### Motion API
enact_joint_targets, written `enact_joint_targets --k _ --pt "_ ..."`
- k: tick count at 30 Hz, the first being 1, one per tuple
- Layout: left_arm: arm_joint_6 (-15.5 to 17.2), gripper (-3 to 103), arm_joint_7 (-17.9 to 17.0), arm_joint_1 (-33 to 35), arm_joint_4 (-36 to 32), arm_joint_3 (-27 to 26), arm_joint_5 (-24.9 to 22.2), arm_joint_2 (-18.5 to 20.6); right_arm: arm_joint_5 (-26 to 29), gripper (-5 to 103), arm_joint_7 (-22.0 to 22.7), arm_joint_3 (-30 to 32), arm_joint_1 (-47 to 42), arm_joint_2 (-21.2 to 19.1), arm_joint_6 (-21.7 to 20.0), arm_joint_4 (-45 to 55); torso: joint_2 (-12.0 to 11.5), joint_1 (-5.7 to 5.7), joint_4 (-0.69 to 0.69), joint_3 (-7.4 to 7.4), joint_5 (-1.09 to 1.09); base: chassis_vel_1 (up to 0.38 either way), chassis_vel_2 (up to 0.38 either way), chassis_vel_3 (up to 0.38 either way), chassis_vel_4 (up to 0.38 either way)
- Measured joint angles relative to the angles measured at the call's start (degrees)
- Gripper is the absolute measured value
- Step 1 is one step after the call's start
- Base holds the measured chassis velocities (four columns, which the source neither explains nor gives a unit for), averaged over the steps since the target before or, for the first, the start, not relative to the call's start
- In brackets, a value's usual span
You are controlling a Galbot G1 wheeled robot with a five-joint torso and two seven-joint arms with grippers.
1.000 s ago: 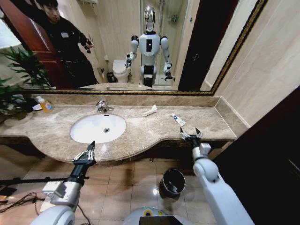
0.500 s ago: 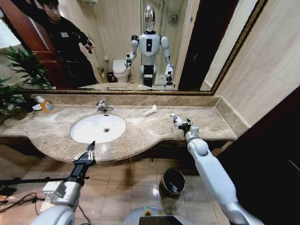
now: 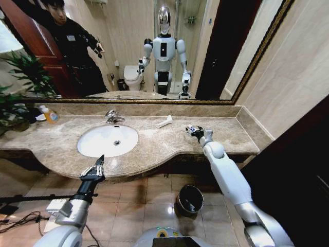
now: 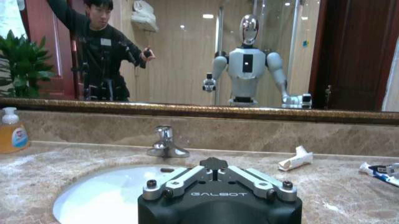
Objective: Pick up the trash from the sink and place it in the trash bin.
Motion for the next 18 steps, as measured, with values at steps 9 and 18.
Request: enact_joint_targets --k 9,18 --pt "0.00 0 0.00 0.00 0.00 0.00 0.00 0.00 -0.97 74 -0.17 -0.43 2.54 0.70 -1.18 -4.19 0.00 0.00 0.01 0.00 0.00 0.000 0.000 0.000 0.000" --pt "0.00 0 0.00 0.00 0.00 0.00 0.00 0.00 -0.50 51 0.26 -0.12 2.31 0.47 -0.76 -5.13 0.00 0.00 0.00 0.00 0.00 0.000 0.000 0.000 0.000"
